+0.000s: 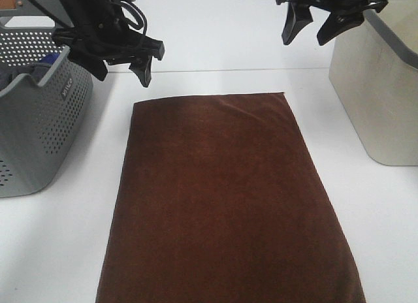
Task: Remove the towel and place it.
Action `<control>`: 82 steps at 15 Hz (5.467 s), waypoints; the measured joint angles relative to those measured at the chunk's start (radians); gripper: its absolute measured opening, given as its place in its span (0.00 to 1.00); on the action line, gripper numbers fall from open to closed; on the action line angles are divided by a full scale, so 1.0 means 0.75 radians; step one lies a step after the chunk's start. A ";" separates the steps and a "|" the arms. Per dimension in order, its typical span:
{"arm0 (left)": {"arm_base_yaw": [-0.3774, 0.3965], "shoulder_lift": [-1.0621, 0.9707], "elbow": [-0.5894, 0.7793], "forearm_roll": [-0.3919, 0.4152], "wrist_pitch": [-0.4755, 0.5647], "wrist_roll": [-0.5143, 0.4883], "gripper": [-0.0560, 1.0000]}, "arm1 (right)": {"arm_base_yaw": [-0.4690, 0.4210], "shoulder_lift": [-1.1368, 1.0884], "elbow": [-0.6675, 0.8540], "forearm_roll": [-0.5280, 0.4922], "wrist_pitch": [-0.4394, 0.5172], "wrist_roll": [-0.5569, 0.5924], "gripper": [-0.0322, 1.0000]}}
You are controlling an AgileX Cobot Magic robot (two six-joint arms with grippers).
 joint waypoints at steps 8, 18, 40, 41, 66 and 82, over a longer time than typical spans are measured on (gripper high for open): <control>0.015 0.440 -0.519 0.023 -0.004 0.005 0.69 | 0.000 0.537 -0.436 -0.183 -0.069 0.020 0.54; 0.015 0.479 -0.531 0.009 -0.104 0.001 0.69 | 0.000 0.728 -0.461 -0.209 -0.212 0.043 0.54; 0.015 0.543 -0.536 0.057 -0.111 -0.080 0.69 | 0.003 0.675 -0.472 -0.375 -0.117 0.083 0.03; 0.015 0.543 -0.536 0.057 -0.111 -0.080 0.69 | 0.003 0.675 -0.472 -0.375 -0.117 0.083 0.03; 0.047 0.669 -0.705 0.297 -0.545 -0.288 0.05 | 0.001 0.664 -0.596 -0.435 -0.411 0.087 0.03; 0.132 0.801 -0.705 0.468 -1.192 -0.359 0.63 | 0.001 0.865 -0.600 -0.600 -0.963 0.169 0.72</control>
